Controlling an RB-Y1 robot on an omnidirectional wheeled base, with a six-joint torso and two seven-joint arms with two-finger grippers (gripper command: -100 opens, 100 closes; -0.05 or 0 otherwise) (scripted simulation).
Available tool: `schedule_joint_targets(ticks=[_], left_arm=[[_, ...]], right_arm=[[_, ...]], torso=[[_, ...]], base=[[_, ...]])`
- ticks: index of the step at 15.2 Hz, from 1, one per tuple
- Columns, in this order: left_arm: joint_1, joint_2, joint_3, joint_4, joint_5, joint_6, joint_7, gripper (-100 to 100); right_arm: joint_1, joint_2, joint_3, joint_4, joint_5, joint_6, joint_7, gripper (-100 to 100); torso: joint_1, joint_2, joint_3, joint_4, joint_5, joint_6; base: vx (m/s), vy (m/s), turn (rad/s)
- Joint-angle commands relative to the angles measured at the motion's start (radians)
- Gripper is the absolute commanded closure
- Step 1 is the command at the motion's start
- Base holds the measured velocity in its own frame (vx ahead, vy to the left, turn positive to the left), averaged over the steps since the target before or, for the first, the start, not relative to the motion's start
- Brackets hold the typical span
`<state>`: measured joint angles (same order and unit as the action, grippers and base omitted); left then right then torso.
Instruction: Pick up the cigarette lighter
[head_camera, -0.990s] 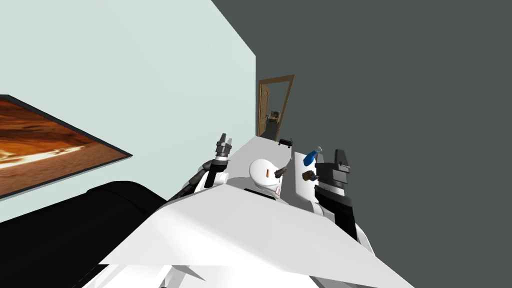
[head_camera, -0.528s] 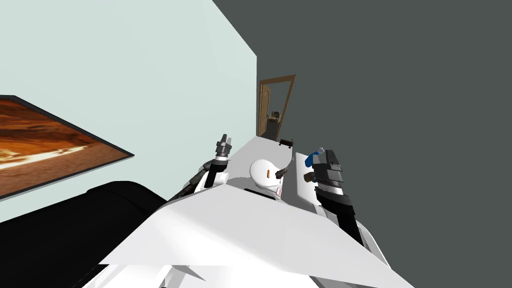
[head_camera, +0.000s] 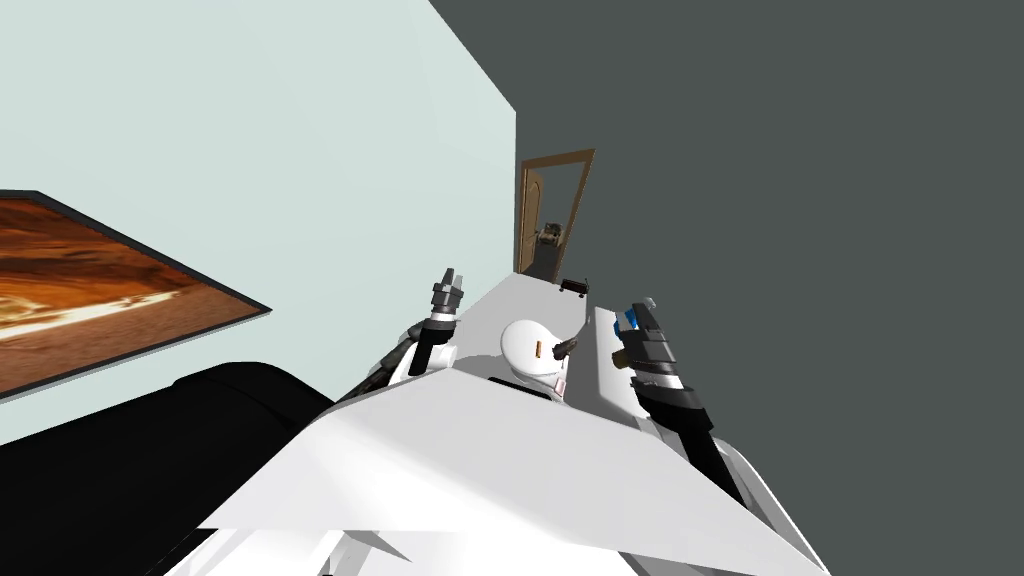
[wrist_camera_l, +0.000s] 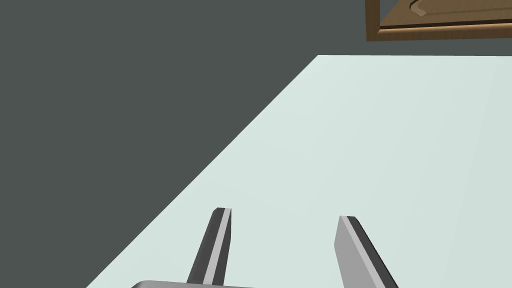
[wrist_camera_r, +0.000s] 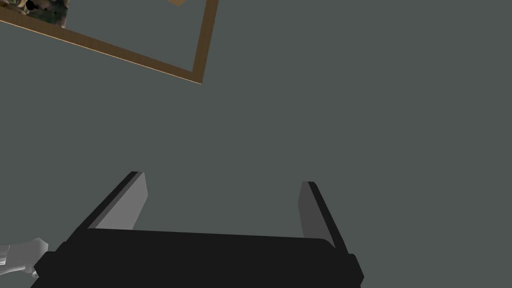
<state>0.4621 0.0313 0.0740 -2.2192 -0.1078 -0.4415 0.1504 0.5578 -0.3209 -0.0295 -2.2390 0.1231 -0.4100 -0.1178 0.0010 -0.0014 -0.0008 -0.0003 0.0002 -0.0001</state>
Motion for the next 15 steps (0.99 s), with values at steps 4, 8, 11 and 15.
schedule_joint_targets(ticks=[4, 8, 11, 15], left_arm=[[0.000, 0.000, 0.000, 0.000, 0.000, 0.000, 0.000, 0], [0.000, 0.000, 0.000, 0.000, 0.000, 0.000, 0.000, 0], [0.000, 0.000, 0.000, 0.000, 0.000, 0.000, 0.000, 0], [0.000, 0.000, 0.000, 0.000, 0.000, 0.000, 0.000, 0]], right_arm=[[0.005, -0.114, 0.017, 0.030, 0.009, 0.005, -0.002, -100], [0.007, -0.198, 0.024, 0.045, 0.013, 0.007, -0.003, -100], [0.009, -0.257, 0.032, 0.060, 0.017, 0.010, -0.005, -100], [0.012, -0.327, 0.040, 0.076, 0.022, 0.012, -0.007, -100]], torso=[[0.000, 0.000, 0.000, 0.000, 0.000, 0.000], [0.000, 0.000, 0.000, 0.000, 0.000, 0.000], [0.000, 0.000, 0.000, 0.000, 0.000, 0.000], [0.000, 0.000, 0.000, 0.000, 0.000, 0.000]], base=[[0.020, 0.017, 0.026], [0.019, 0.018, 0.025], [0.020, 0.016, 0.026], [0.019, 0.015, 0.022]])
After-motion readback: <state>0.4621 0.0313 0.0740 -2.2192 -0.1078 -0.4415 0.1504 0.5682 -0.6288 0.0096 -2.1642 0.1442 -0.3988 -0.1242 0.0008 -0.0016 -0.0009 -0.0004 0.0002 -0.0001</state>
